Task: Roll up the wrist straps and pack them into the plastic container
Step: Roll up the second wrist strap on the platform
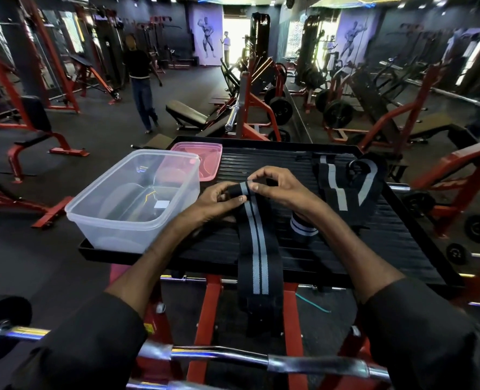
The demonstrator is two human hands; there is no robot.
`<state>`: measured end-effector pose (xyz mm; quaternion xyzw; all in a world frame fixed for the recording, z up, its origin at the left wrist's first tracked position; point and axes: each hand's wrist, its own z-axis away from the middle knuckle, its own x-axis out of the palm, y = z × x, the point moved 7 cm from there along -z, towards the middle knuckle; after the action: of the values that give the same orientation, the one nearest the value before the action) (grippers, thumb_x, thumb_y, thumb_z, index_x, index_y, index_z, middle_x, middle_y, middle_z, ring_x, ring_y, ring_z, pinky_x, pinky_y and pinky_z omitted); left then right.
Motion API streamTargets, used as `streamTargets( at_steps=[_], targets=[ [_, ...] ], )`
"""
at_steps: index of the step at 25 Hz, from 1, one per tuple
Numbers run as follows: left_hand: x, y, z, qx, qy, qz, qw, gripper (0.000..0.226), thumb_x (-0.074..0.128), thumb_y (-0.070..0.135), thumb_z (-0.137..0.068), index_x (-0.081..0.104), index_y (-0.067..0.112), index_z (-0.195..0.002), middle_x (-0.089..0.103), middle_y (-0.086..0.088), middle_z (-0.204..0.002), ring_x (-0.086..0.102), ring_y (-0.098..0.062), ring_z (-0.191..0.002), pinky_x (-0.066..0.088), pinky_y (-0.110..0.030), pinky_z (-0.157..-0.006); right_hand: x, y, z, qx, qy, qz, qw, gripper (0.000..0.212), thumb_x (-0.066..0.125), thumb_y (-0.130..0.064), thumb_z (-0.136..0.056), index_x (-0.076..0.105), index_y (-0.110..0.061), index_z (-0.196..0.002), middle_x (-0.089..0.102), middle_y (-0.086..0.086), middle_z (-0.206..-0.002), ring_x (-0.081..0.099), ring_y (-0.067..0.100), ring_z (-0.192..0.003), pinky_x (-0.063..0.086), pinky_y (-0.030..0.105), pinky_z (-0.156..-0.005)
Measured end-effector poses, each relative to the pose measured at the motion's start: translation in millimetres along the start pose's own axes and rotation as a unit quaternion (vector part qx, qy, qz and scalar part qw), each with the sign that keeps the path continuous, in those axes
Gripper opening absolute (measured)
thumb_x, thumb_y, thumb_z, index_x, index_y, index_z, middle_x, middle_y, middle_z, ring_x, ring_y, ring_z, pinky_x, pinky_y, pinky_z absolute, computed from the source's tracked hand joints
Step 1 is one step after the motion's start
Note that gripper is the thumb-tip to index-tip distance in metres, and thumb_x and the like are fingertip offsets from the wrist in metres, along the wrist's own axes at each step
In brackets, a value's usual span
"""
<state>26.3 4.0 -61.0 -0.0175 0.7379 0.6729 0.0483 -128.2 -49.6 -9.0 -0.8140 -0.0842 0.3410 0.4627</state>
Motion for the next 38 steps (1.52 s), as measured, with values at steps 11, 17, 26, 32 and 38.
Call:
streamTargets(
  at_steps=[11, 17, 26, 32, 38],
  targets=[
    [-6, 1, 2, 0.075, 0.044, 0.004, 0.996, 0.034, 0.081, 0.005, -0.080, 0.070, 0.018, -0.110, 0.073, 0.001, -0.103, 0.069, -0.011, -0.096, 0.057, -0.026, -0.068, 2, 9, 0, 0.178, -0.047, -0.124, 0.975, 0.025, 0.076, -0.011, -0.087, 0.072, -0.013, -0.112, 0.072, 0.000, -0.099, 0.064, 0.006, -0.091, 0.044, 0.026, -0.078],
    [-12, 9, 2, 0.126, 0.088, 0.019, 0.988, 0.040, 0.082, -0.004, -0.074, 0.069, 0.011, -0.108, 0.075, 0.001, -0.103, 0.070, -0.010, -0.100, 0.054, -0.022, -0.090, 5, 17, -1, 0.196, -0.117, 0.032, 0.973, 0.040, 0.056, -0.056, -0.097, 0.065, -0.023, -0.118, 0.067, -0.004, -0.126, 0.060, 0.015, -0.115, 0.048, 0.036, -0.083],
    [8, -1, 7, 0.008, -0.003, 0.028, 1.000, 0.031, 0.061, 0.029, -0.099, 0.062, 0.024, -0.129, 0.071, 0.003, -0.125, 0.066, -0.015, -0.117, 0.056, -0.040, -0.088, -5, -8, -6, 0.019, -0.025, -0.045, 0.999, 0.024, 0.069, -0.003, -0.093, 0.066, 0.008, -0.114, 0.070, 0.003, -0.096, 0.066, -0.004, -0.082, 0.049, 0.012, -0.072],
    [9, 8, 5, -0.002, 0.019, 0.090, 0.996, 0.032, 0.062, 0.031, -0.097, 0.064, 0.015, -0.126, 0.072, -0.008, -0.122, 0.068, -0.024, -0.116, 0.056, -0.049, -0.092, -17, -6, -6, -0.042, -0.002, -0.039, 0.998, 0.032, 0.076, 0.006, -0.084, 0.066, 0.008, -0.114, 0.071, 0.012, -0.110, 0.068, 0.008, -0.101, 0.052, 0.021, -0.091],
    [4, 14, 3, 0.087, 0.093, 0.116, 0.985, 0.020, 0.073, 0.010, -0.088, 0.071, 0.010, -0.108, 0.076, -0.007, -0.100, 0.070, -0.020, -0.092, 0.058, -0.029, -0.079, -17, -11, -4, 0.003, 0.011, -0.044, 0.999, 0.039, 0.081, 0.010, -0.075, 0.067, 0.002, -0.111, 0.070, 0.004, -0.103, 0.067, 0.005, -0.092, 0.055, 0.019, -0.081]
  ],
)
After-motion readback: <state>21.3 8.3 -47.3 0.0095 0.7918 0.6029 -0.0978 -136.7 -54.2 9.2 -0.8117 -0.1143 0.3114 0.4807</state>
